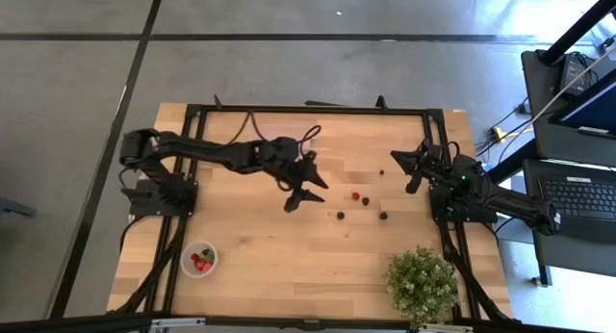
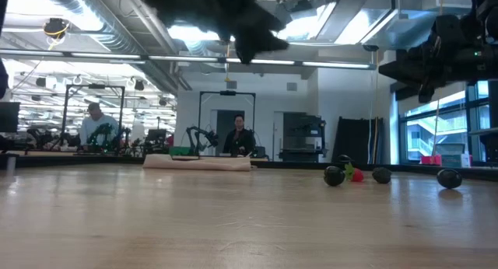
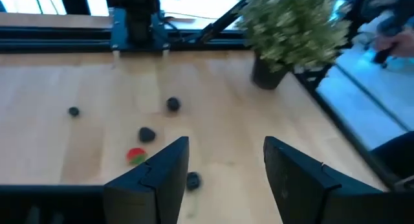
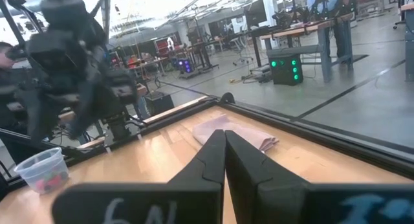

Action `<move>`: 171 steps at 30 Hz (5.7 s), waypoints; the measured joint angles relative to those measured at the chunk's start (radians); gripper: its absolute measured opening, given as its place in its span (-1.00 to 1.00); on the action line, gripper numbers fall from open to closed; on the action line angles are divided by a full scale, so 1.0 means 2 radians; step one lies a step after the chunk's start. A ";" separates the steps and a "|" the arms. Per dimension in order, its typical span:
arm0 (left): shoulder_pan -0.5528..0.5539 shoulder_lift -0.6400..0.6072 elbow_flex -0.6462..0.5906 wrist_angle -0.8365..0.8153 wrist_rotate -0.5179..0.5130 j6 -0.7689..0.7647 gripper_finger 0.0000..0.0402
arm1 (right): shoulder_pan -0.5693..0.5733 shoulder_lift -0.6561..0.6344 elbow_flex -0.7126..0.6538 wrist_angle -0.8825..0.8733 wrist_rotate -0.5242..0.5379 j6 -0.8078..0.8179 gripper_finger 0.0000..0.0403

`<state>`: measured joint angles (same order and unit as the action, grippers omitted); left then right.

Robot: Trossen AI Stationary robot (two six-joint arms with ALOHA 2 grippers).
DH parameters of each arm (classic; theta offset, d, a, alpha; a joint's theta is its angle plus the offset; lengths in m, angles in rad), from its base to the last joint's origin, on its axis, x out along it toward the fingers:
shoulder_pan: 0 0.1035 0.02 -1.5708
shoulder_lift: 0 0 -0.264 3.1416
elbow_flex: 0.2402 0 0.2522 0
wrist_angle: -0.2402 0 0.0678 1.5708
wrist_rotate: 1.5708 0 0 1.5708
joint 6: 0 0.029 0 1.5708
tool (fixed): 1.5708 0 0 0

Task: Pick and placing Produce into tupperware
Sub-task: Put the left black cherry into the transparent bin

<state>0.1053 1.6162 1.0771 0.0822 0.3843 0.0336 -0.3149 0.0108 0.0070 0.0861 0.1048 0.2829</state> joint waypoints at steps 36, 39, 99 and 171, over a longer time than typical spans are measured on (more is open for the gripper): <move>-0.048 0.172 0.000 0.173 -0.146 0.024 -0.04 | 0.000 0.000 0.000 -0.005 0.000 -0.001 -0.93; -0.048 0.172 0.000 0.173 -0.143 0.023 0.03 | 0.000 0.000 0.000 -0.005 0.000 -0.002 -0.93; -0.073 0.312 0.060 0.282 -0.158 -0.040 0.15 | 0.000 0.000 0.000 -0.023 0.000 -0.008 -0.93; -0.020 0.155 0.047 -0.130 -0.090 -0.054 -0.54 | 0.000 0.000 0.000 -0.023 -0.001 0.014 -0.93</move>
<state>0.0644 1.9258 1.1718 -0.1780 0.2034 -0.0747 -0.3149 0.0107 0.0071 0.0401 0.1028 0.3106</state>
